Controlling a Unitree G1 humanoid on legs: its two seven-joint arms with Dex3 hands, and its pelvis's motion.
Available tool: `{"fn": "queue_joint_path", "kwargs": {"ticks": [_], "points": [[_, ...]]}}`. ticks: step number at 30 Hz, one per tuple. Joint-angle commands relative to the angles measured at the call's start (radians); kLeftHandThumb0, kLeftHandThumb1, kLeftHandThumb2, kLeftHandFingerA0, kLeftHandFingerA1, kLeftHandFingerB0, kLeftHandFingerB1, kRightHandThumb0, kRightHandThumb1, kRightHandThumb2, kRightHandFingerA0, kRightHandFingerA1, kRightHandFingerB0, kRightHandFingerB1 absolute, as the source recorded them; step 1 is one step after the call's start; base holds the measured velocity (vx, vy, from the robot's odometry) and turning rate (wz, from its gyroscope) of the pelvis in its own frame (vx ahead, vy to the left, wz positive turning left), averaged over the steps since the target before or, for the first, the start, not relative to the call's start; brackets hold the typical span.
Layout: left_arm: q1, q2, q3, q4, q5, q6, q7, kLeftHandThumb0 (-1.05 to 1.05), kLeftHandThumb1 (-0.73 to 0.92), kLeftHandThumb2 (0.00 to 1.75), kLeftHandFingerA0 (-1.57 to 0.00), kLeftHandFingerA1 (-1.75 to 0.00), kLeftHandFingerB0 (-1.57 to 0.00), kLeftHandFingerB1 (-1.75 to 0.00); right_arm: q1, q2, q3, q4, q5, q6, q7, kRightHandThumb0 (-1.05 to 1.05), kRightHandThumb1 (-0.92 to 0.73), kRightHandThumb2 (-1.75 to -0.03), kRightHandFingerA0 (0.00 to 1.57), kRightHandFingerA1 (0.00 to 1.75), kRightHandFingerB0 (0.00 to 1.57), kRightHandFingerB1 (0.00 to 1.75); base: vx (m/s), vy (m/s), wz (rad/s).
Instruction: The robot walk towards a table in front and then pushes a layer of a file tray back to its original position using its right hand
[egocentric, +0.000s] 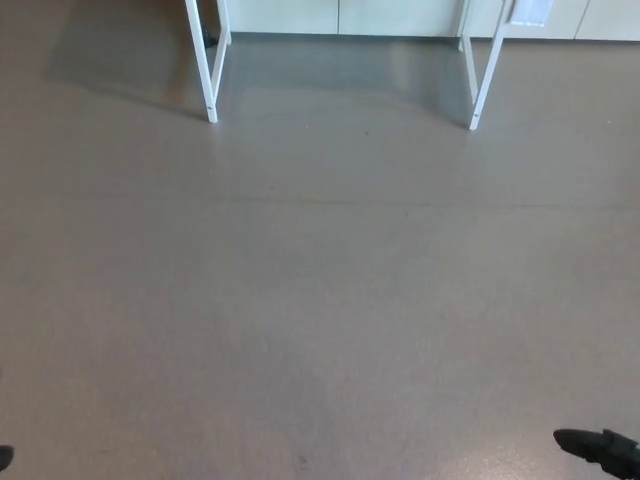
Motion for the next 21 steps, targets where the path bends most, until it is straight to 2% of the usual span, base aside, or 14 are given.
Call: {"fn": "queue_joint_path", "kwargs": {"ticks": [1, 2, 3, 7, 9, 15, 21], "points": [[0.025, 0.021, 0.026, 0.015, -0.039, -0.045, -0.064, -0.25, 0.48, 0.61, -0.56, -0.51, -0.41, -0.41, 0.036, 0.013, -0.003, 0.03, 0.01, -0.04, 0.002, -0.35, -0.52, -0.56, 0.66, 0.52, 0.46, 0.45, 0.0, 0.0, 0.0], [0.025, 0.025, 0.015, 0.016, -0.022, -0.053, -0.059, -0.27, 0.47, 0.62, -0.56, -0.51, -0.41, -0.41, 0.033, 0.011, -0.003, 0.041, 0.005, -0.041, -0.002, -0.42, -0.41, -0.75, 0.61, 0.61, 0.4, 0.53, 0.0, 0.0, 0.0], [0.031, 0.022, 0.007, 0.023, -0.012, -0.06, -0.058, -0.27, 0.47, 0.62, -0.54, -0.51, -0.4, -0.41, 0.037, 0.006, -0.008, 0.055, 0.007, -0.048, 0.004, -0.35, -0.53, -0.56, 0.65, 0.51, 0.46, 0.43, 0.0, 0.0, 0.0], [0.036, 0.011, 0.005, 0.061, -0.014, -0.066, -0.057, -0.27, 0.48, 0.62, -0.52, -0.51, -0.37, -0.41, 0.039, -0.01, -0.015, 0.089, 0.011, -0.08, 0.025, -0.35, -0.52, -0.56, 0.65, 0.52, 0.45, 0.44, 0.0, 0.0, 0.0], [0.042, 0.01, 0.0, 0.07, 0.006, -0.085, -0.025, -0.35, 0.42, 0.64, -0.53, -0.52, -0.36, -0.42, 0.039, -0.009, -0.009, 0.074, 0.004, -0.074, 0.025, -0.35, -0.51, -0.55, 0.67, 0.51, 0.45, 0.44, 0.0, 0.0, 0.0], [0.06, 0.009, 0.002, 0.102, 0.006, -0.107, -0.011, -0.33, 0.43, 0.63, -0.54, -0.52, -0.37, -0.42, 0.048, -0.012, 0.005, 0.087, -0.012, -0.09, 0.026, -0.36, -0.53, -0.56, 0.65, 0.51, 0.44, 0.43, 0.0, 0.0, 0.0], [-0.006, 0.025, -0.003, 0.104, 0.005, -0.076, -0.007, -0.31, 0.44, 0.62, -0.52, -0.51, -0.37, -0.41, -0.039, 0.009, -0.006, 0.18, 0.003, -0.074, 0.011, -0.32, -0.53, -0.56, 0.64, 0.53, 0.43, 0.45, 0.0, 0.0, 0.0]]}}
